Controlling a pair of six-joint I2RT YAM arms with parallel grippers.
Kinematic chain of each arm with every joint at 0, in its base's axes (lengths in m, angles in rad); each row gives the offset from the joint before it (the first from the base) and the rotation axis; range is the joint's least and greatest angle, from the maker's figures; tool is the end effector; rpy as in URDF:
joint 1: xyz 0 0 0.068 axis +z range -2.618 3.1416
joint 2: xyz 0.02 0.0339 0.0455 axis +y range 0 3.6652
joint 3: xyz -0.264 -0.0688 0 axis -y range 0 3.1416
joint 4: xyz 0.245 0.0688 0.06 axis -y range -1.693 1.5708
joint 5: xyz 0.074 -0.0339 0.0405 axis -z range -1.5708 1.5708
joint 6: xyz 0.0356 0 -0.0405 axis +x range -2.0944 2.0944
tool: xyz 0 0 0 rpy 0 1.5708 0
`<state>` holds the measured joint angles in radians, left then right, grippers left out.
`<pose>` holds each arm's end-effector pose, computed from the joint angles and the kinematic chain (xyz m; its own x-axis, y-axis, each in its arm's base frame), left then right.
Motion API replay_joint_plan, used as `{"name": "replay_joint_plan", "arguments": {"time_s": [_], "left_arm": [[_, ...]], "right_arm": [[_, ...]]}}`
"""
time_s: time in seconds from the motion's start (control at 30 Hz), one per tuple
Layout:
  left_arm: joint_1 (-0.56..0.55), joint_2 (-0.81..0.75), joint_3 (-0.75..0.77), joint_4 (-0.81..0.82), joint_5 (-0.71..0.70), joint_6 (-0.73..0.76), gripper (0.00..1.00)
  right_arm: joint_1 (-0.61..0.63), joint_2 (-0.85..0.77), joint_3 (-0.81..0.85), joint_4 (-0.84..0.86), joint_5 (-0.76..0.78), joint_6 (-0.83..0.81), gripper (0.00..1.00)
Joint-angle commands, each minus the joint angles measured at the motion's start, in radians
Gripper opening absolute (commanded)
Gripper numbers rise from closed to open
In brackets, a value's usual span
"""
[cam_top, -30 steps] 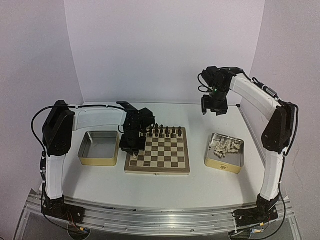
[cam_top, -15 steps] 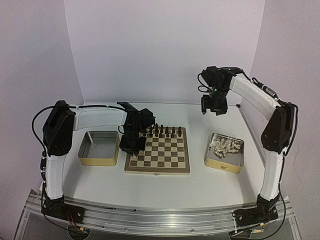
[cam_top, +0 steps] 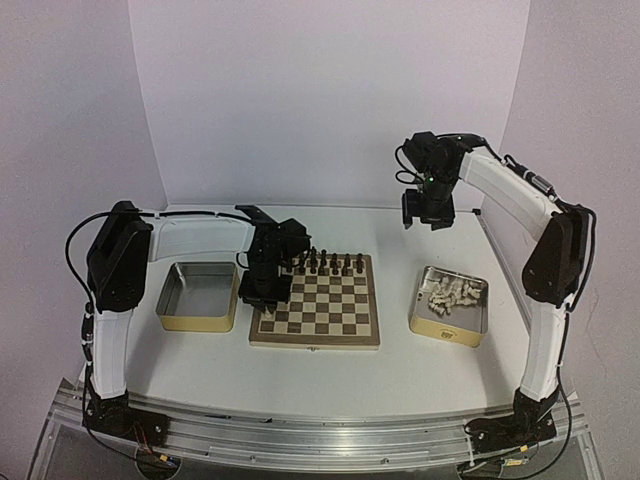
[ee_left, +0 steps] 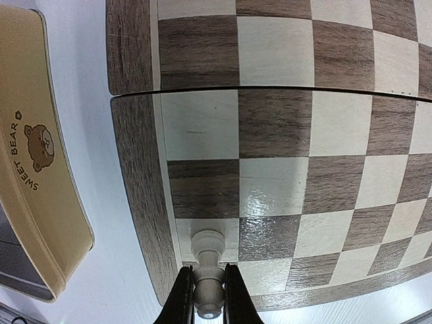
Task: Set up the chess pieces on the board
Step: Place the chess piece on the chessboard.
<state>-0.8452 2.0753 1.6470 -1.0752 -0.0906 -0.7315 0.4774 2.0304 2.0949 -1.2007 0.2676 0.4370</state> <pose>0.2697 -0.2992 0.1882 -0.9877 0.1110 -0.1103 0.1092 0.9938 0.0223 0.3803 0.1862 0.3275 -0.8756 0.0066 -0.4830 0.0291 0.9988 -0.0391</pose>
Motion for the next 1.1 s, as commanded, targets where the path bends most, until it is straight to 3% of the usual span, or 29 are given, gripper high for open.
{"name": "replay_joint_plan", "arguments": {"time_s": [0.0, 0.53, 0.7, 0.8, 0.97, 1.07], "left_arm": [[0.003, 0.023, -0.008, -0.022, -0.011, 0.005, 0.03], [0.004, 0.025, 0.019, -0.039, -0.021, 0.005, 0.35], [0.003, 0.028, 0.07, -0.071, -0.04, 0.009, 0.5], [0.003, 0.03, 0.134, -0.108, -0.048, 0.022, 0.59], [0.004, 0.049, 0.335, -0.201, -0.058, 0.052, 0.61], [0.005, 0.078, 0.485, -0.237, -0.041, 0.077, 0.61]], "right_arm": [[0.002, 0.016, 0.039, 0.002, -0.008, -0.006, 0.63], [0.002, 0.026, 0.048, 0.001, -0.017, -0.007, 0.63], [0.001, 0.028, 0.053, 0.0, -0.019, -0.01, 0.64], [0.002, 0.026, 0.048, 0.001, -0.019, -0.011, 0.65], [-0.003, -0.022, -0.02, -0.003, 0.014, -0.006, 0.66], [-0.032, -0.094, -0.149, -0.002, 0.011, 0.018, 0.66]]}}
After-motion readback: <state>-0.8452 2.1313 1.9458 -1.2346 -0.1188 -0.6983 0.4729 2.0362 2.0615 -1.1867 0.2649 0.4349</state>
